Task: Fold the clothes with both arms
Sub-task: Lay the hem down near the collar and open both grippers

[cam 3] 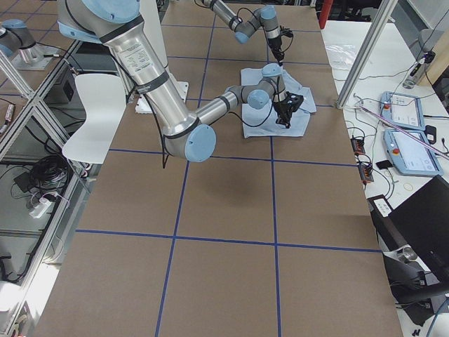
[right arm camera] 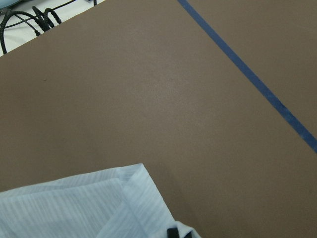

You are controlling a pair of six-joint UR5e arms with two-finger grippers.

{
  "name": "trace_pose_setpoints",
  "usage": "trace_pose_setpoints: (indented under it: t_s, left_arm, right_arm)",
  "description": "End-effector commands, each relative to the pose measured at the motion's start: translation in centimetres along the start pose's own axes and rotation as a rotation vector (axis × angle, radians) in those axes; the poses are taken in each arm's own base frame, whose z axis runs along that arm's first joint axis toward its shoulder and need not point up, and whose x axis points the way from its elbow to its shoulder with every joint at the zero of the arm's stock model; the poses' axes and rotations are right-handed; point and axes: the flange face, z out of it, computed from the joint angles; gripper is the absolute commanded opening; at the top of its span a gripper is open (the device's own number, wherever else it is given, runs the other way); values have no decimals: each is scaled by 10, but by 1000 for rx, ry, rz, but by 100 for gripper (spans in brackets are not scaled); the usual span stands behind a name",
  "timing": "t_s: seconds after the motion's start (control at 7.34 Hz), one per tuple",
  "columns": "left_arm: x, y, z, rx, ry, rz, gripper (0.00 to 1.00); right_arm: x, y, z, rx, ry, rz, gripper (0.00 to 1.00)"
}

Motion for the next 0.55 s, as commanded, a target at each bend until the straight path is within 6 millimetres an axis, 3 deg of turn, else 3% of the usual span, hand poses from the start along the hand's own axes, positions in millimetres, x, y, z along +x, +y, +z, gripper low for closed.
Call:
trace_pose_setpoints:
  t_s: [0.0, 0.41]
  left_arm:
    - [-2, -5, 7, 20, -10, 1, 0]
    - [0, -8, 17, 23, 9, 6, 0]
  right_arm:
    - [-4, -12, 18, 7, 11, -8, 0]
    - [-8, -17, 30, 12, 13, -8, 0]
